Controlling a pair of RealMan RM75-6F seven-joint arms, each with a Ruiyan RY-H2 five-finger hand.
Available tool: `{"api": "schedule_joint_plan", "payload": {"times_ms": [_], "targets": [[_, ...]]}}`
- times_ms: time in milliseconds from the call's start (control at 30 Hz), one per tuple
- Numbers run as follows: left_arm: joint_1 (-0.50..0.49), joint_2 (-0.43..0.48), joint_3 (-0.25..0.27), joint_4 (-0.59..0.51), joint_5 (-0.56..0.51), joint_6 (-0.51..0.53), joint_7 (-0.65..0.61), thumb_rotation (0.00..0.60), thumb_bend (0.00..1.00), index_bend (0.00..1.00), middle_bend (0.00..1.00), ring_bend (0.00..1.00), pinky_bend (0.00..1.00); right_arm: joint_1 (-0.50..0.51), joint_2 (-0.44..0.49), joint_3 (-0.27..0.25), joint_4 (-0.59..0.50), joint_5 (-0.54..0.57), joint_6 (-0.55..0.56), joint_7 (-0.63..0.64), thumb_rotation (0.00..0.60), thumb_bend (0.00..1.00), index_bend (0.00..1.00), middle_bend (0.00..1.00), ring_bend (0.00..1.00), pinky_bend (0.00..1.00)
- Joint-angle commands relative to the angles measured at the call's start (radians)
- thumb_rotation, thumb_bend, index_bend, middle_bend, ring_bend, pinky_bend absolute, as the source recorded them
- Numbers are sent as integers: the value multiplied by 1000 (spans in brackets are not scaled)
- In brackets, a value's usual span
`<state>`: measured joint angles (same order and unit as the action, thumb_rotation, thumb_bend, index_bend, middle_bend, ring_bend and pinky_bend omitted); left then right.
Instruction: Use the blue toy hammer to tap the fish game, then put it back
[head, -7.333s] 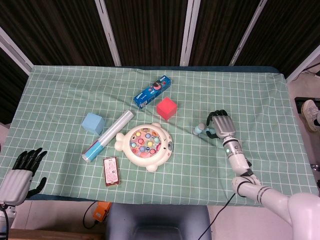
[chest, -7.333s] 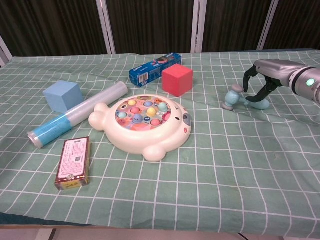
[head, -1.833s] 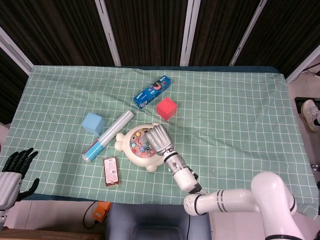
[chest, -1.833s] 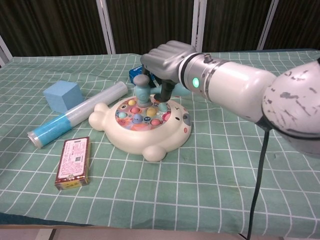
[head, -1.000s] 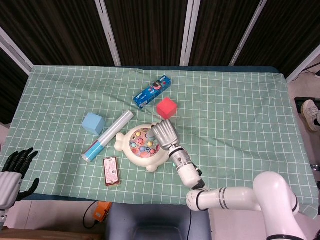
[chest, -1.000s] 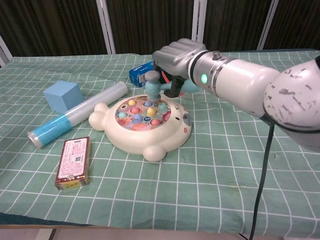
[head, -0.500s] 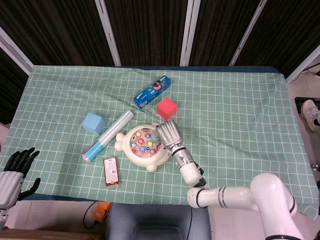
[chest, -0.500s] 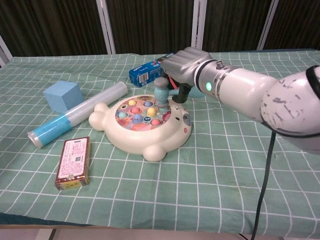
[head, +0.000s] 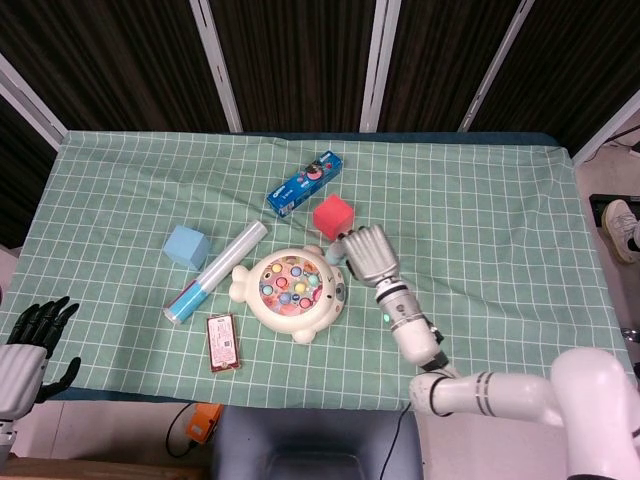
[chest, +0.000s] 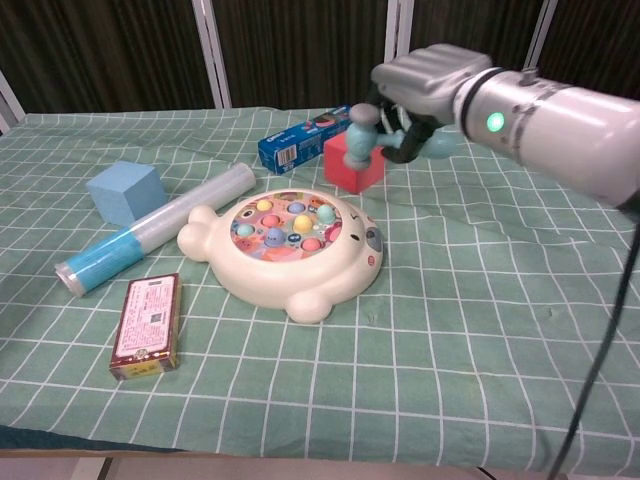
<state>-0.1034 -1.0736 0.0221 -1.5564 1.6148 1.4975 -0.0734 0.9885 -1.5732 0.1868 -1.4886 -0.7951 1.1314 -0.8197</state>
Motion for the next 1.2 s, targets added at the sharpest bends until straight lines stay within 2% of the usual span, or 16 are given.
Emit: {"api": "schedule_joint_plan", "payload": {"times_ms": [33, 167, 367, 500, 700, 900, 1200], "targets": [[-1, -6, 1, -4, -1, -5, 16, 600, 413, 0, 13, 10, 63, -80, 82, -39, 15, -65, -10, 113, 600, 548, 967, 759, 783, 797], [-7, -13, -2, -11, -9, -19, 43, 600, 413, 0, 13, 10, 63, -121, 100, -68, 98, -98, -55, 197, 600, 548, 967, 759, 782, 797], [-14, -23, -4, -17, -22, -40, 77, 600, 414, 0, 13, 10, 64, -163, 75, -111, 282, -172, -148, 328, 600, 548, 967, 759, 783, 797], [-16, -26, -7, -20, -31, -46, 87, 600, 413, 0, 13, 10, 63, -188, 28, -127, 440, -241, -205, 460, 600, 549, 966, 759, 781, 797], [-20, -28, -8, -23, -38, -57, 96, 600, 413, 0, 13, 10, 63, -209, -56, -140, 618, -356, -235, 643, 600, 542, 955, 759, 772, 790], [-22, -28, -7, -24, -42, -62, 98, 600, 413, 0, 13, 11, 64, -215, -117, -144, 728, -435, -244, 748, 600, 512, 946, 759, 767, 785], [-22, -26, -6, -26, -42, -62, 96, 600, 412, 0, 14, 11, 65, -215, -168, -120, 790, -489, -273, 893, 600, 492, 940, 759, 763, 780]]}}
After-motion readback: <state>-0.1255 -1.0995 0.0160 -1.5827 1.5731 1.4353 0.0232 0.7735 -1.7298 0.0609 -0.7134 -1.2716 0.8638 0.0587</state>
